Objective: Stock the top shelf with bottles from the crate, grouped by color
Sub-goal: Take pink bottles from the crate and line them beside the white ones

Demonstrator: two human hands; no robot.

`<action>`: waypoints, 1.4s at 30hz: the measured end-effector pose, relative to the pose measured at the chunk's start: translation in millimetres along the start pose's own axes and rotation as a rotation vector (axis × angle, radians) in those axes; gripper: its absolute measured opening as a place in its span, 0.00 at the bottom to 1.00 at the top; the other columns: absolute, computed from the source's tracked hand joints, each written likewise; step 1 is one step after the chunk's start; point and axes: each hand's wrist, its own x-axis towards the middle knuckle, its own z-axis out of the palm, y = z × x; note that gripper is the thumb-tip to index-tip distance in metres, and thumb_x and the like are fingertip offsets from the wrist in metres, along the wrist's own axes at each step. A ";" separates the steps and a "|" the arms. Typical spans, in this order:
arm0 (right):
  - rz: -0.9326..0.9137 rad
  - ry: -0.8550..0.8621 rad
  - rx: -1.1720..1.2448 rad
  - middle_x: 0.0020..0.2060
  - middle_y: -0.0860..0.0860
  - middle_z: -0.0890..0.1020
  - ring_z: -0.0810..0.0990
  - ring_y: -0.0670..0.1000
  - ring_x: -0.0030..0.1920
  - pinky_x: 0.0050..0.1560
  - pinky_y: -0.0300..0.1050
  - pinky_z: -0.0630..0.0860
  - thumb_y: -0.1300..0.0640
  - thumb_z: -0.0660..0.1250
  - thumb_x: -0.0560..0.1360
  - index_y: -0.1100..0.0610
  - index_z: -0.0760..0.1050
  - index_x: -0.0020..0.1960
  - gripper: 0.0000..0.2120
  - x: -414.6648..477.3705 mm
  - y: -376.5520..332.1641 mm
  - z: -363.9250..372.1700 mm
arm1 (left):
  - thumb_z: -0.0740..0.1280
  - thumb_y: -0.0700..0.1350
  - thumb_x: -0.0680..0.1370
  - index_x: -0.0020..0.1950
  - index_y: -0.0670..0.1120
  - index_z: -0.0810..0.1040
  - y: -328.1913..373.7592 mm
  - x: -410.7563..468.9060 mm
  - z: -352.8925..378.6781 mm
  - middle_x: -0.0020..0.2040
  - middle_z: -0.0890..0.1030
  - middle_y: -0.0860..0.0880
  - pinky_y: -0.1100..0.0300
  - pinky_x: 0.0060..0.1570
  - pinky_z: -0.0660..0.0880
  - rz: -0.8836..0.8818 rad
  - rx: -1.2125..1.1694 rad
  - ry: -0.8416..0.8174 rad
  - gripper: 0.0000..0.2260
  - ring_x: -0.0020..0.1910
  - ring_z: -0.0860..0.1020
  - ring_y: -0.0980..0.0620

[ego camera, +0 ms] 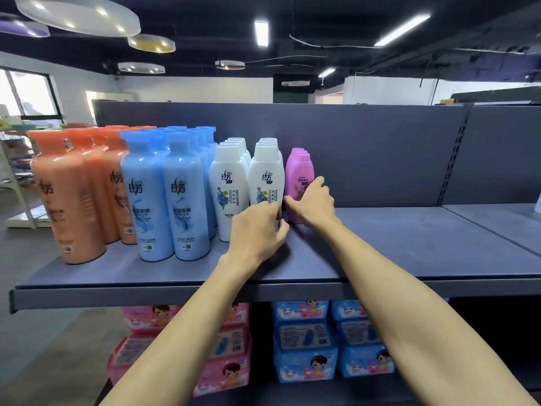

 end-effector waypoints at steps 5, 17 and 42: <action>0.004 0.007 0.015 0.59 0.61 0.73 0.76 0.65 0.57 0.50 0.51 0.72 0.44 0.73 0.71 0.62 0.61 0.60 0.32 1.2 0.6 2.4 | 0.63 0.51 0.74 0.42 0.48 0.74 -0.8 4.3 3.6 0.40 0.80 0.51 0.53 0.38 0.74 -0.005 0.011 0.029 0.07 0.43 0.78 0.45; 0.051 -0.084 -0.012 0.62 0.60 0.72 0.75 0.63 0.61 0.55 0.53 0.73 0.45 0.80 0.65 0.62 0.63 0.63 0.38 -10.3 -0.5 -12.2 | 0.63 0.51 0.74 0.43 0.49 0.75 5.8 -0.8 -4.8 0.42 0.81 0.51 0.53 0.40 0.75 0.000 0.007 -0.005 0.07 0.45 0.78 0.45; -0.063 -0.024 -0.258 0.52 0.56 0.76 0.73 0.57 0.45 0.40 0.49 0.69 0.44 0.75 0.70 0.58 0.63 0.54 0.27 -77.3 -2.1 -96.7 | 0.63 0.52 0.74 0.41 0.48 0.72 39.9 -21.5 -51.6 0.40 0.79 0.51 0.56 0.37 0.71 0.108 -0.027 0.003 0.08 0.43 0.77 0.47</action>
